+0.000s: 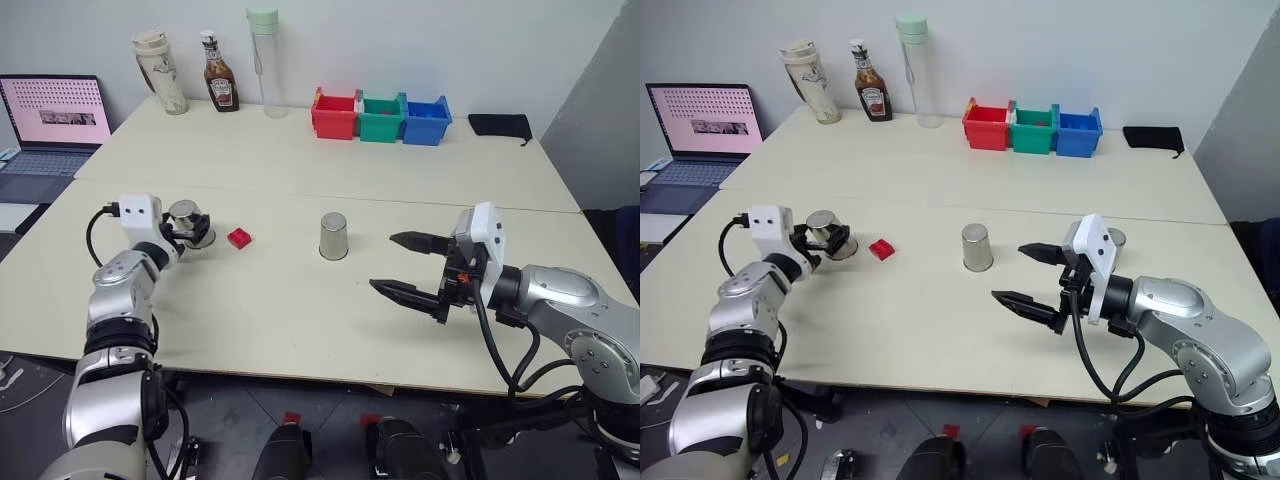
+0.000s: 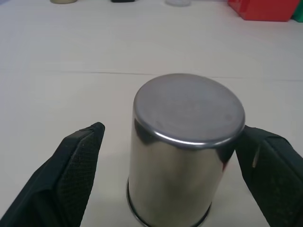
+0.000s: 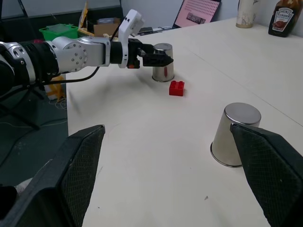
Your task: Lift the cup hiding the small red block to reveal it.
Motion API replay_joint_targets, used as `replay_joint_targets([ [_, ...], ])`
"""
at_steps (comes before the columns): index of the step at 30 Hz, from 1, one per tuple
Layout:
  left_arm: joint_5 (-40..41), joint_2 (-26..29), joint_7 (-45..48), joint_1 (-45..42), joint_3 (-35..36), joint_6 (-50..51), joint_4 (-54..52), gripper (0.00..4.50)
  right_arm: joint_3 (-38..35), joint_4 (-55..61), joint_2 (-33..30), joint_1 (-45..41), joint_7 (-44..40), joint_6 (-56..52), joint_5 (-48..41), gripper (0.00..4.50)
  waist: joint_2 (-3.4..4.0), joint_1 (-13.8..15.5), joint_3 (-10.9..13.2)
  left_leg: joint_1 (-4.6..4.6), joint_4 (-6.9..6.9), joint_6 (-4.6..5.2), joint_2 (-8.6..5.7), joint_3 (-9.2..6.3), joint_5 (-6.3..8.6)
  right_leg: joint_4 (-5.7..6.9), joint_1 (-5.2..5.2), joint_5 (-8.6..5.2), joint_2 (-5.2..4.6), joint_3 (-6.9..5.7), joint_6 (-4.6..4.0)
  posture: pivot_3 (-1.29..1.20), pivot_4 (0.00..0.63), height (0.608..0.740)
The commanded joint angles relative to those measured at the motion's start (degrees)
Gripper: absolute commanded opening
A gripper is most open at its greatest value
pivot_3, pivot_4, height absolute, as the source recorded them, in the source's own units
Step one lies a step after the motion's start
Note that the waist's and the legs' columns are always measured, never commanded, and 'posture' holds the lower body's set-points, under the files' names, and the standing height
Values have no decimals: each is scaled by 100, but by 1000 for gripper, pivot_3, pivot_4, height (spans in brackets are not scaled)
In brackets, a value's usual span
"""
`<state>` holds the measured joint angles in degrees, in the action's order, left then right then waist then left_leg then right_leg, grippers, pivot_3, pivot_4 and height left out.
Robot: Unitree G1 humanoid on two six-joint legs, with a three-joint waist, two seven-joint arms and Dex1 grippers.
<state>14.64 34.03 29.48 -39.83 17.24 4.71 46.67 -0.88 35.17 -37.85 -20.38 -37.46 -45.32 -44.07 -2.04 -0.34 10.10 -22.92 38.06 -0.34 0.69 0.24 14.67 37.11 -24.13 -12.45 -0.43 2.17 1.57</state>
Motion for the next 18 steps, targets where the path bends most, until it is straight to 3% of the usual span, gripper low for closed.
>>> replay_joint_targets([
  [1, 130, 369, 205, 6, 96, 307, -860, 4469, 8, 74, 65, -123, -57, 103, -39, 4500, 0, -4, 0, 0, 0, 0, 1, 0, 0, 0, 0, 0, 0, 0, 0, 0, 150, 740],
  [7, 422, 1429, 1024, 360, 121, 1664, -2374, 4469, 75, 28, 145, -116, -114, 165, -1, 4500, -2, -116, 1, 1, -5, 0, 4, -2, 0, 0, -3, 0, 3, 1, -2, 0, 150, 740],
  [13, 968, 2888, 2553, 1783, 170, 3326, -4005, 4469, 12, 14, 118, 78, -223, 180, -48, 4500, 2, -154, 4, 7, -13, 0, 2, 8, 0, -3, -4, -21, -6, 5, 19, 0, 150, 740],
  [18, 1037, 3281, 2944, 2746, 513, 3565, -4419, 4469, -96, -121, 168, 101, -158, 171, -87, 4500, 6, -143, 7, 9, -10, -1, 11, -1, 0, 1, -6, -45, -12, 3, -17, 0, 150, 740],
])
